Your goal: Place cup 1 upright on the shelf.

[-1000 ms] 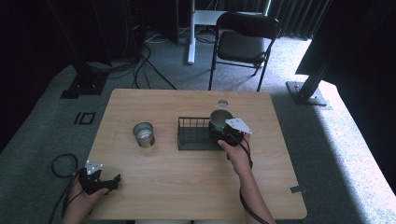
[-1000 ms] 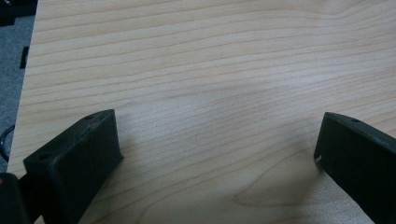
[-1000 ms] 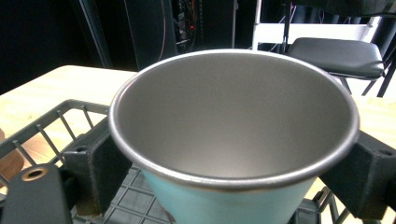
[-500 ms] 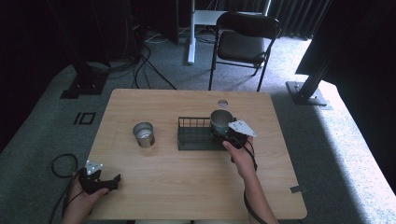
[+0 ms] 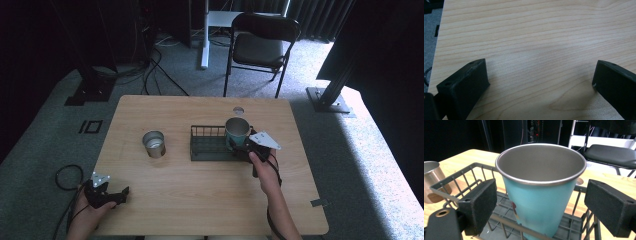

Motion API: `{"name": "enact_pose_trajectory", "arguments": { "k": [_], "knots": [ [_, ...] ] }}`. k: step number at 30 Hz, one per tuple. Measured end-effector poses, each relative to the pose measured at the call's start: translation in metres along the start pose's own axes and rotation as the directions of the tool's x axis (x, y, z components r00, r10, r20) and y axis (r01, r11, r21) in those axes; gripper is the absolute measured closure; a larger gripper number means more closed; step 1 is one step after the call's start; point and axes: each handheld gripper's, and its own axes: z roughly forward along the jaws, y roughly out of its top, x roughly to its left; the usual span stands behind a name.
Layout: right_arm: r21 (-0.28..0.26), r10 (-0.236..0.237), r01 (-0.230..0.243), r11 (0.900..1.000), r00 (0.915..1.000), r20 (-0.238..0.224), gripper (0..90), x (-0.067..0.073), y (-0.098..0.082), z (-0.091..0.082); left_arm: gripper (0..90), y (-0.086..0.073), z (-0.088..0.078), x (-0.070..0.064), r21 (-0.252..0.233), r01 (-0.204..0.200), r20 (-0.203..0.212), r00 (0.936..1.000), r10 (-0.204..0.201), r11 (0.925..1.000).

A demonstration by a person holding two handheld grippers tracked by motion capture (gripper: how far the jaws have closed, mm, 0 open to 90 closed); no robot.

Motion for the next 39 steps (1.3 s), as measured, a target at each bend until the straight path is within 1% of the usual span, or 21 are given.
{"name": "enact_pose_trajectory", "arguments": {
  "k": [2, 3, 4, 5, 8, 9, 11, 16, 17, 22, 23, 26, 27, 28, 29, 31, 34, 35, 36, 38, 39],
  "knots": [
    [-0.006, -0.003, 0.003, 1.000, 1.0000, -0.005, 10.8, -0.001, 0.000, -0.003, 0.8, 0.000, 0.000, 0.000, 0.000, 0.000, 0.000, 1.0000, 0.000, 1.0000],
    [-0.021, 0.025, -0.026, 0.999, 0.9994, -0.023, 10.8, -0.003, 0.001, -0.006, 0.8, 0.000, 0.000, 0.000, 0.000, 0.000, 0.000, 1.0000, 0.000, 1.0000],
    [-0.021, 0.025, -0.026, 0.999, 0.9994, -0.023, 10.8, -0.003, 0.001, -0.006, 0.8, 0.000, 0.000, 0.000, 0.000, 0.000, 0.000, 1.0000, 0.000, 1.0000],
    [-0.014, -0.007, 0.007, 1.000, 0.9998, -0.017, 10.8, -0.004, 0.002, -0.009, 0.8, 0.000, 0.000, 0.000, 0.000, 0.000, 0.000, 1.0000, 0.000, 1.0000],
    [-0.012, -0.011, 0.011, 1.000, 0.9997, -0.024, 10.8, -0.004, 0.003, -0.012, 0.8, 0.000, 0.000, 0.000, 0.000, 0.000, 0.000, 1.0000, 0.000, 1.0000],
    [-0.010, -0.024, 0.023, 1.000, 0.9994, -0.026, 10.8, -0.005, 0.004, -0.015, 0.9, 0.000, 0.000, 0.000, 0.000, 0.000, 0.000, 1.0000, 0.000, 1.0000],
    [-0.007, -0.030, 0.029, 1.000, 0.9990, -0.033, 10.8, -0.006, 0.004, -0.018, 0.8, 0.000, 0.000, 0.000, 0.000, 0.000, 0.000, 1.0000, 0.000, 1.0000],
    [-0.008, -0.022, 0.021, 1.000, 0.9989, -0.041, 10.8, -0.010, 0.004, -0.024, 0.8, 0.000, 0.000, 0.000, 0.000, 0.000, 0.000, 1.0000, 0.000, 1.0000],
    [-0.007, -0.045, 0.045, 0.999, 0.9976, -0.052, 10.8, -0.012, 0.004, -0.028, 0.8, 0.000, 0.000, 0.000, 0.000, 0.000, 0.000, 1.0000, 0.000, 1.0000],
    [0.003, -0.054, 0.054, 0.999, 0.9960, -0.072, 10.8, -0.016, 0.002, -0.034, 0.9, 0.000, 0.000, 0.000, -0.001, 0.000, 0.000, 1.0000, 0.000, 1.0000],
    [0.009, -0.067, 0.068, 0.998, 0.9945, -0.081, 10.8, -0.019, 0.000, -0.037, 0.8, 0.000, 0.000, 0.000, -0.001, 0.000, 0.000, 1.0000, 0.000, 1.0000],
    [0.019, -0.070, 0.072, 0.997, 0.9926, -0.099, 10.9, -0.022, -0.002, -0.040, 0.8, 0.000, 0.000, 0.000, 0.000, 0.000, 0.000, 1.0000, 0.000, 1.0000],
    [0.031, -0.081, 0.084, 0.996, 0.9904, -0.112, 10.9, -0.024, -0.005, -0.042, 0.8, 0.000, 0.000, 0.000, 0.000, 0.000, 0.000, 1.0000, 0.000, 1.0000],
    [0.031, -0.081, 0.084, 0.996, 0.9904, -0.112, 10.9, -0.024, -0.005, -0.042, 0.9, 0.000, 0.000, 0.000, 0.000, 0.000, 0.000, 1.0000, 0.000, 1.0000],
    [0.037, -0.080, 0.085, 0.996, 0.9885, -0.128, 10.8, -0.027, -0.008, -0.045, 0.8, 0.000, 0.000, 0.000, -0.001, 0.000, 0.000, 1.0000, 0.000, 1.0000],
    [0.048, -0.082, 0.089, 0.995, 0.9871, -0.137, 10.9, -0.030, -0.011, -0.047, 0.9, 0.000, 0.000, 0.000, -0.001, 0.000, 0.000, 1.0000, 0.000, 1.0000],
    [0.046, -0.081, 0.088, 0.995, 0.9865, -0.143, 10.9, -0.032, -0.015, -0.049, 0.9, 0.000, 0.000, 0.000, 0.000, 0.000, 0.000, 1.0000, 0.000, 1.0000],
    [0.054, -0.109, 0.118, 0.992, 0.9822, -0.153, 10.9, -0.036, -0.018, -0.051, 0.9, 0.000, 0.000, 0.000, 0.000, 0.000, 0.000, 1.0000, 0.000, 1.0000],
    [0.054, -0.109, 0.118, 0.992, 0.9822, -0.153, 10.9, -0.036, -0.018, -0.051, 0.9, 0.000, 0.000, 0.000, 0.000, 0.000, 0.000, 1.0000, 0.000, 1.0000],
    [0.063, -0.127, 0.140, 0.988, 0.9773, -0.169, 10.9, -0.039, -0.022, -0.055, 0.9, 0.000, 0.000, 0.000, -0.001, 0.001, 0.000, 1.0000, -0.001, 1.0000],
    [0.069, -0.129, 0.142, 0.987, 0.9768, -0.171, 10.9, -0.040, -0.024, -0.056, 0.9, 0.000, 0.000, 0.000, 0.000, 0.000, 0.000, 1.0000, 0.000, 1.0000]
  ]
}}
